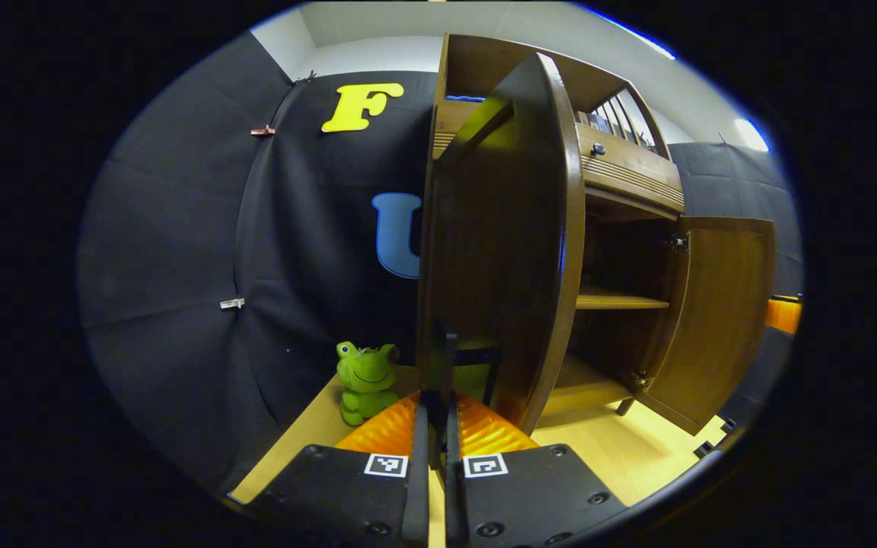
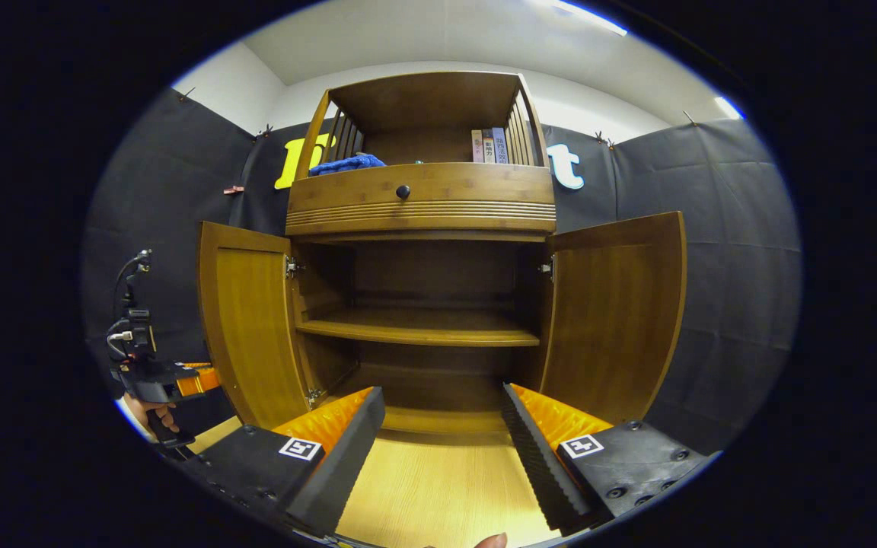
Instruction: Open the right door of the double-door shoe cabinet with the right hand, and open the left door with the left hand.
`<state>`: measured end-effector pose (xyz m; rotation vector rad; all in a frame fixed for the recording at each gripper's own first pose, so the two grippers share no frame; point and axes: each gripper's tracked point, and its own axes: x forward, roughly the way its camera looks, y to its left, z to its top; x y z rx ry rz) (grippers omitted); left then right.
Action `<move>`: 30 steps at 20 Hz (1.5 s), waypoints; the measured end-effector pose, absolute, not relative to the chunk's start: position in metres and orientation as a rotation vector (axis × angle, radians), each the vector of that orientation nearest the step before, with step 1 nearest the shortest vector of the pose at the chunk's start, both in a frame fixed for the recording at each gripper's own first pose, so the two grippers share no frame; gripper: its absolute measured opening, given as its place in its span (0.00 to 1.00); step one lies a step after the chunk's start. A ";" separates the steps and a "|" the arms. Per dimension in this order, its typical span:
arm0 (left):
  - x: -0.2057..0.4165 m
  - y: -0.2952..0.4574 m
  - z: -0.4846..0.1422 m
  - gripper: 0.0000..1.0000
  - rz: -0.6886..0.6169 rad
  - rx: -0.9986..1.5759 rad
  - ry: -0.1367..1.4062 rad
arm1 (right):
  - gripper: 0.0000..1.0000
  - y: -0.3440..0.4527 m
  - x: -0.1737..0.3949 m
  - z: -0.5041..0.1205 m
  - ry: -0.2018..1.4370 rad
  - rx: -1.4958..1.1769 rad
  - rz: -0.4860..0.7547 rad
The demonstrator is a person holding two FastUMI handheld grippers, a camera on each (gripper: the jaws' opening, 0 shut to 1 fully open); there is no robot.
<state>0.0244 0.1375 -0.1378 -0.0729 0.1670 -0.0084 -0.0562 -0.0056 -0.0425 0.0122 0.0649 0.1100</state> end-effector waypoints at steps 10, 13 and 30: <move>0.011 0.159 -0.129 0.08 -0.005 -0.088 0.145 | 0.98 -0.011 -0.054 -0.040 0.063 0.050 0.078; 0.001 0.160 -0.125 0.08 0.017 -0.085 0.139 | 0.98 -0.017 -0.055 -0.037 0.058 0.045 0.069; -0.047 0.095 -0.066 0.96 0.086 -0.011 0.011 | 0.96 -0.033 -0.033 -0.027 0.023 0.039 0.089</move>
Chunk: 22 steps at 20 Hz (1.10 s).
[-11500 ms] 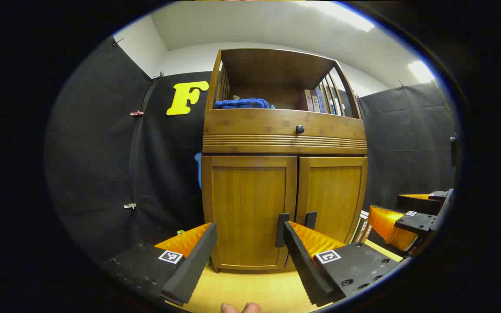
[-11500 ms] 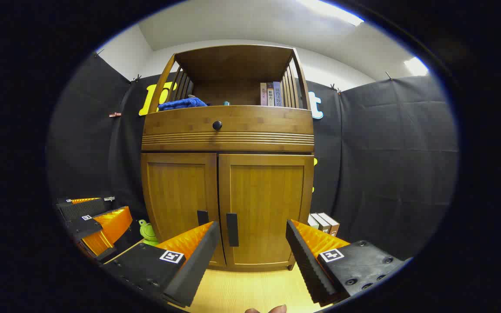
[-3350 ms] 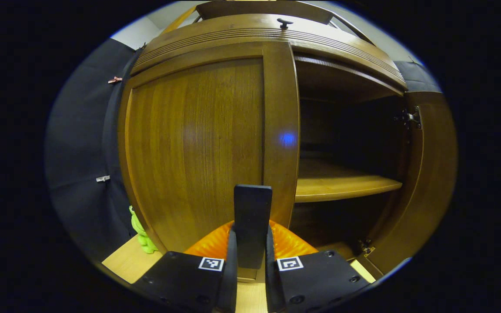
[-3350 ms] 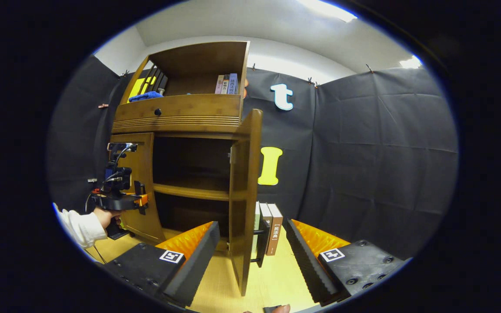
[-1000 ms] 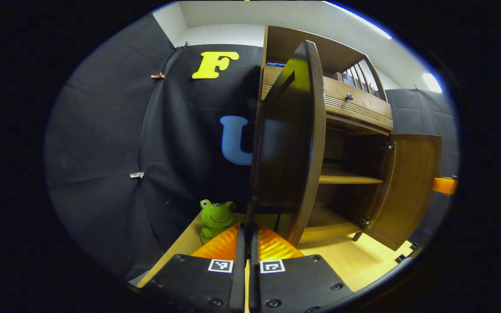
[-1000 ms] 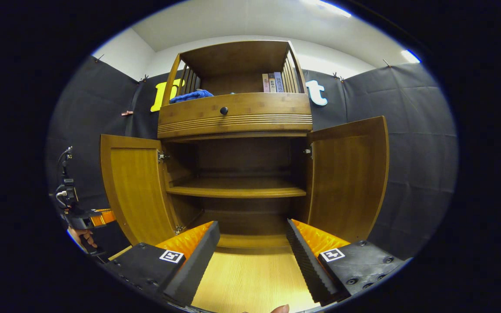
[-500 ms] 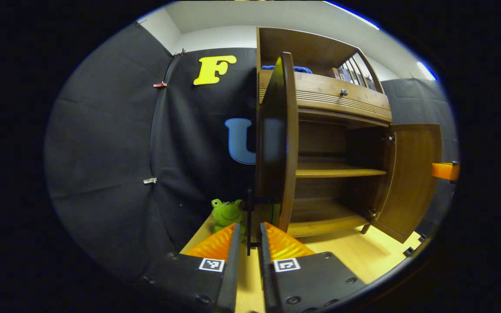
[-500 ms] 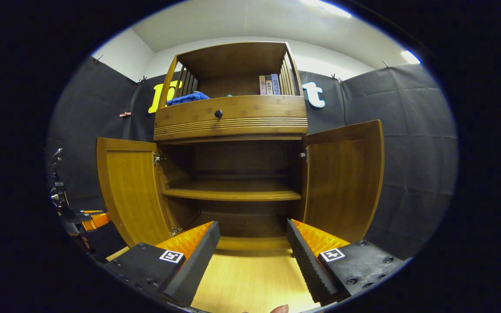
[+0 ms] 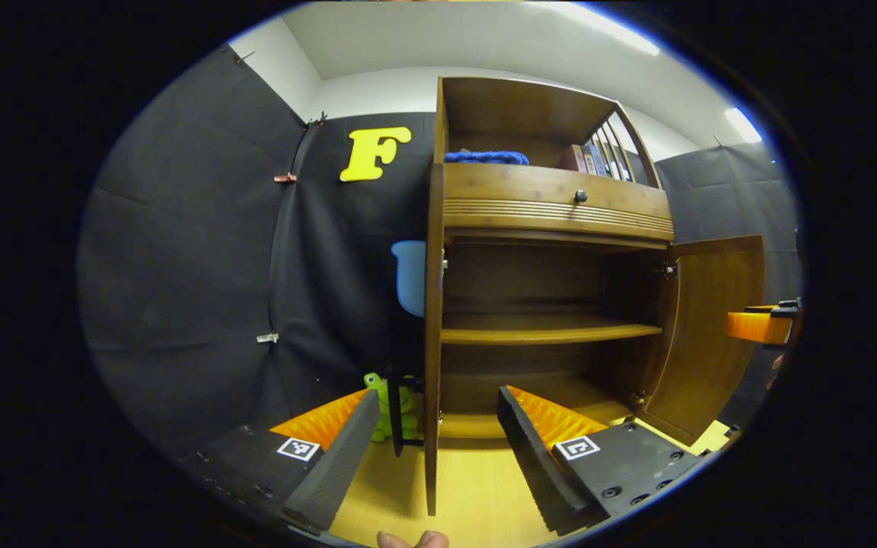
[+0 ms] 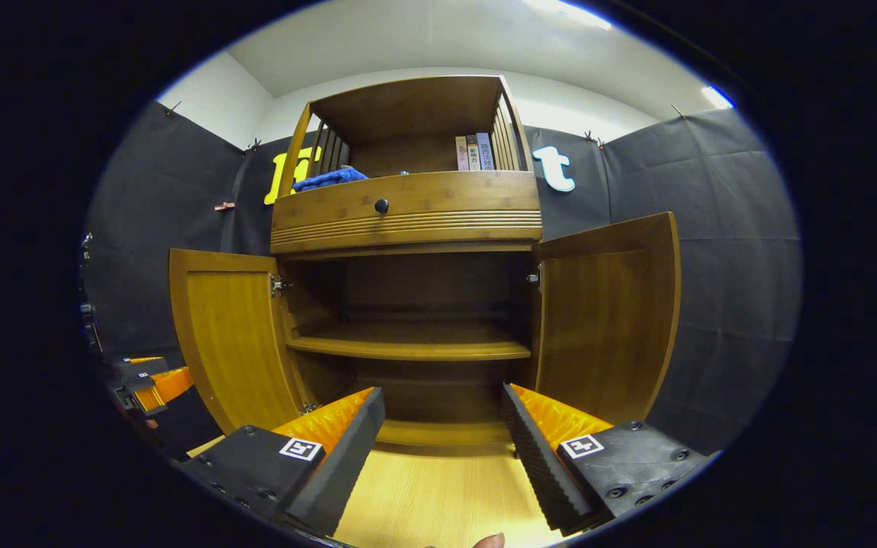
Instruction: Open the right door of the double-door shoe cabinet with the right hand, and open the left door with the left hand.
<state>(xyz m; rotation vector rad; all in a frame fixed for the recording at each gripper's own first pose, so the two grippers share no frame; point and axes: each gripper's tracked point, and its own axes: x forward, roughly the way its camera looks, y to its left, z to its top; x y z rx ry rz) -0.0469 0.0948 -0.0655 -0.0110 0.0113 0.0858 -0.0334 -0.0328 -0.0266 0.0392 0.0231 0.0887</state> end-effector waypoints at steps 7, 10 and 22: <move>-0.044 0.035 -0.059 0.96 0.000 -0.016 0.042 | 0.98 -0.035 -0.037 -0.028 0.008 0.012 0.054; -0.045 0.028 -0.058 0.97 -0.002 -0.019 0.048 | 1.00 -0.036 -0.041 -0.030 0.011 0.017 0.043; -0.043 0.027 -0.054 0.97 0.037 0.033 0.040 | 0.96 -0.031 -0.043 -0.036 0.020 -0.001 0.038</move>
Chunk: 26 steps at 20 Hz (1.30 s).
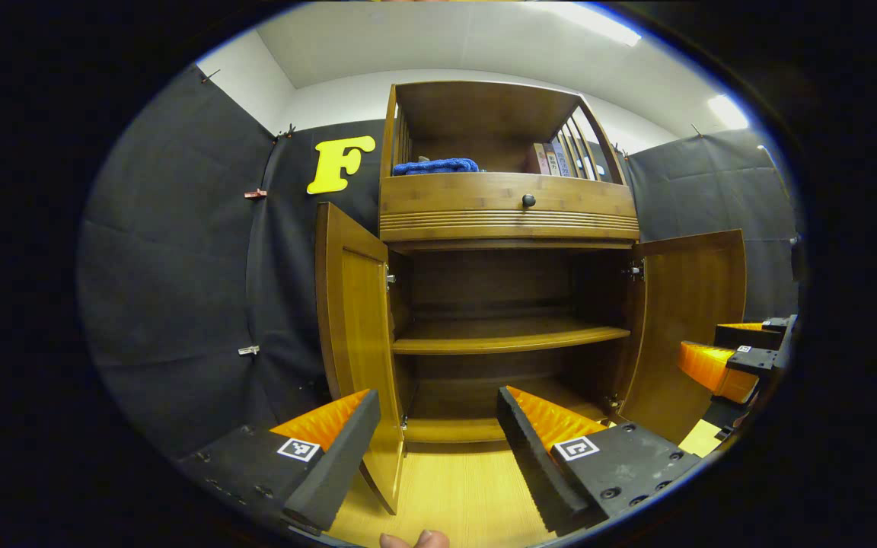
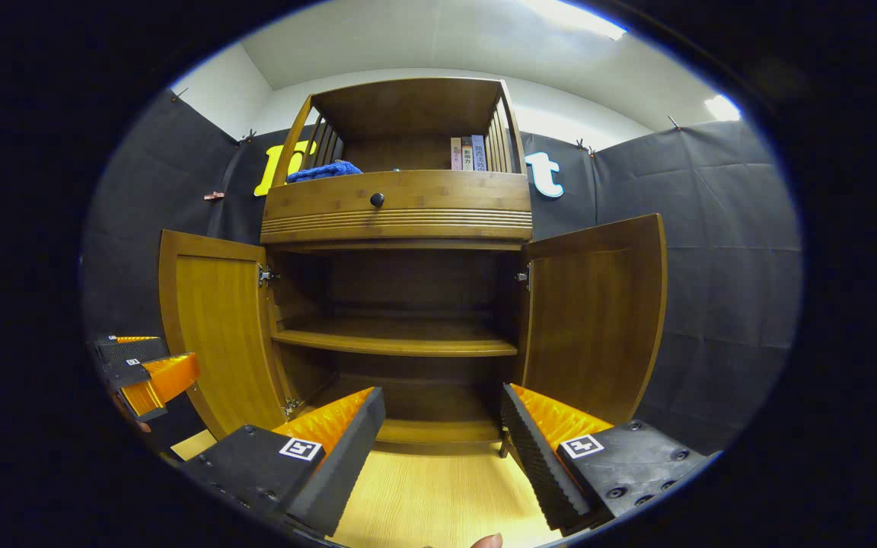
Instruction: Open the right door of the double-door shoe cabinet with the right hand, and open the left door with the left hand.
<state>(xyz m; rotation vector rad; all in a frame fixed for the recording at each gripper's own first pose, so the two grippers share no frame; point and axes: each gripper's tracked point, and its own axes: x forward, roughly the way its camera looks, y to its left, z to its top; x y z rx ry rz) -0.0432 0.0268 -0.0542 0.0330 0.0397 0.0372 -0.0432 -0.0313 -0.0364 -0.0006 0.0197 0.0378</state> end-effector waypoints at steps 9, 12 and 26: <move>-0.041 0.024 -0.054 0.97 0.025 0.032 0.035 | 0.98 -0.031 -0.043 -0.037 0.016 -0.009 0.043; -0.041 0.021 -0.053 0.97 0.018 0.035 0.034 | 0.98 -0.030 -0.043 -0.036 0.015 -0.011 0.045; -0.049 0.020 -0.057 0.96 0.007 0.031 0.044 | 0.98 -0.027 -0.051 -0.037 0.011 -0.026 0.055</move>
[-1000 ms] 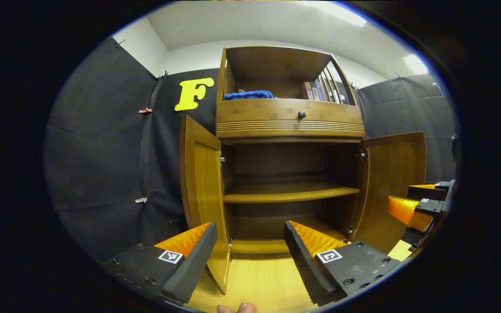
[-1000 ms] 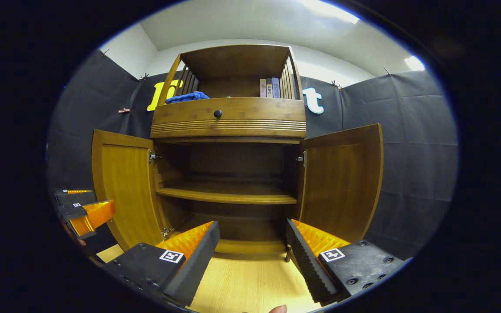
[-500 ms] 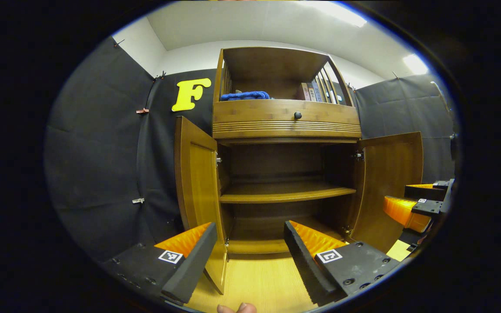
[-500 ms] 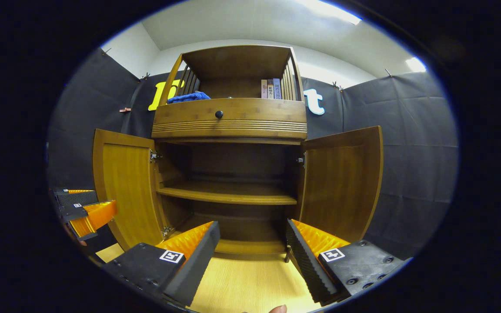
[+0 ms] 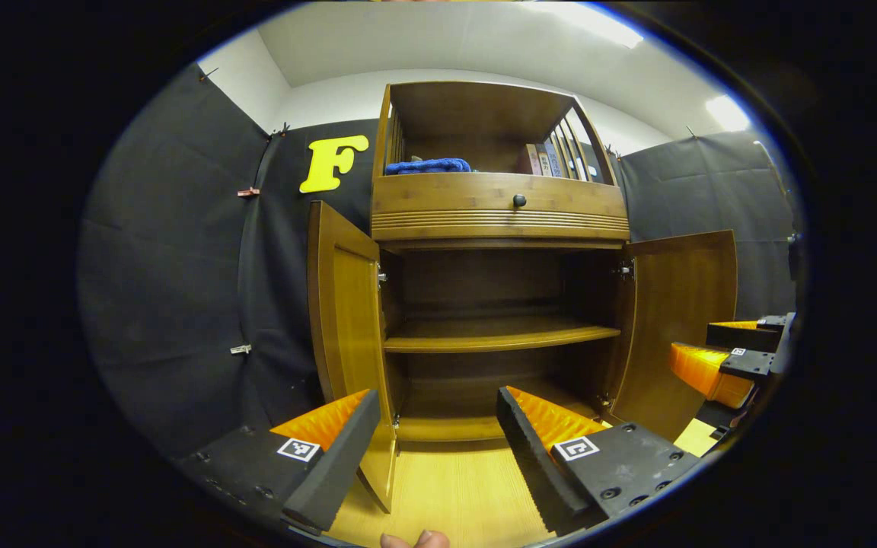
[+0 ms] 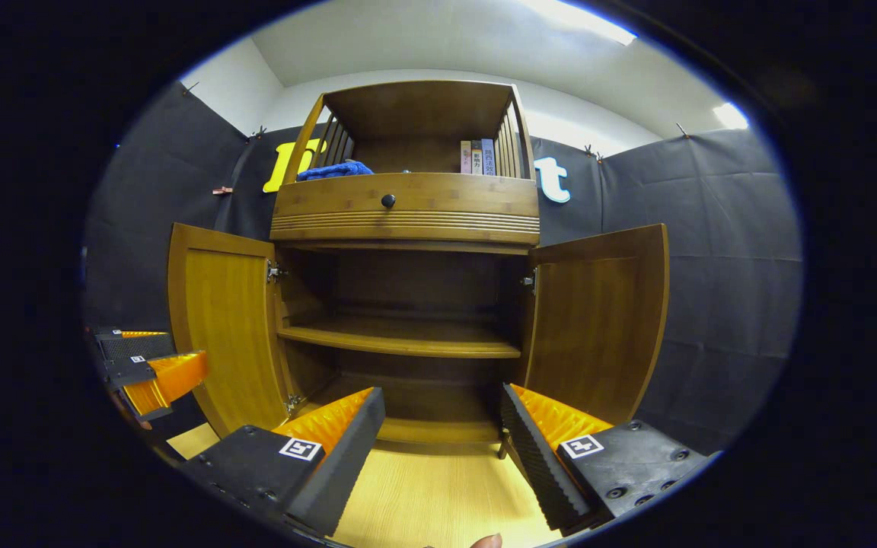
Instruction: Open the right door of the double-door shoe cabinet with the right hand, and open the left door with the left hand.
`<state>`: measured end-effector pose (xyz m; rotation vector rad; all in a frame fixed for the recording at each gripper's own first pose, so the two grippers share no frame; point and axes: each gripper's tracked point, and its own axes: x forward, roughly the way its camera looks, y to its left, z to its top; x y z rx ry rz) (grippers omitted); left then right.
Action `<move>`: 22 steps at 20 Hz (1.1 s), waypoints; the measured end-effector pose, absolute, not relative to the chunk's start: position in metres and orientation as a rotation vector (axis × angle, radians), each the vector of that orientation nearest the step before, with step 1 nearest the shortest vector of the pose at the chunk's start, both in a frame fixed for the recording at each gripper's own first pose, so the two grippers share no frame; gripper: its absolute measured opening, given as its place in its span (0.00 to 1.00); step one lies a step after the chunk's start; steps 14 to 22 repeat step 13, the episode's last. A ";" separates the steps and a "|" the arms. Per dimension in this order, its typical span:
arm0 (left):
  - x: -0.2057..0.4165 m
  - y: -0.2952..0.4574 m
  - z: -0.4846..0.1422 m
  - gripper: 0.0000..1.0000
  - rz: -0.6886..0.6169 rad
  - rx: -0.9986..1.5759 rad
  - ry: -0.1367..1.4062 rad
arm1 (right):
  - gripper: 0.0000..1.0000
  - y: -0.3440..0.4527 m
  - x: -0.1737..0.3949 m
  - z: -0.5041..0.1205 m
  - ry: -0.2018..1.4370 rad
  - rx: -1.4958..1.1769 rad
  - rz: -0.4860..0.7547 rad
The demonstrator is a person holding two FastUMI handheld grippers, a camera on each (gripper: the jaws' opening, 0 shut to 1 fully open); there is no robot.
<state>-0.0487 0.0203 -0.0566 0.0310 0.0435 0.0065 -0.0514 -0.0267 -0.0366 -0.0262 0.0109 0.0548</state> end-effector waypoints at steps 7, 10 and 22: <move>-0.048 0.016 -0.053 0.98 0.006 0.021 0.031 | 0.98 -0.028 -0.050 -0.034 0.007 -0.030 0.066; -0.048 0.013 -0.051 0.98 0.002 0.028 0.029 | 0.98 -0.029 -0.049 -0.034 0.007 -0.034 0.069; -0.047 0.009 -0.051 0.96 -0.003 0.030 0.028 | 0.98 -0.030 -0.048 -0.034 0.006 -0.035 0.072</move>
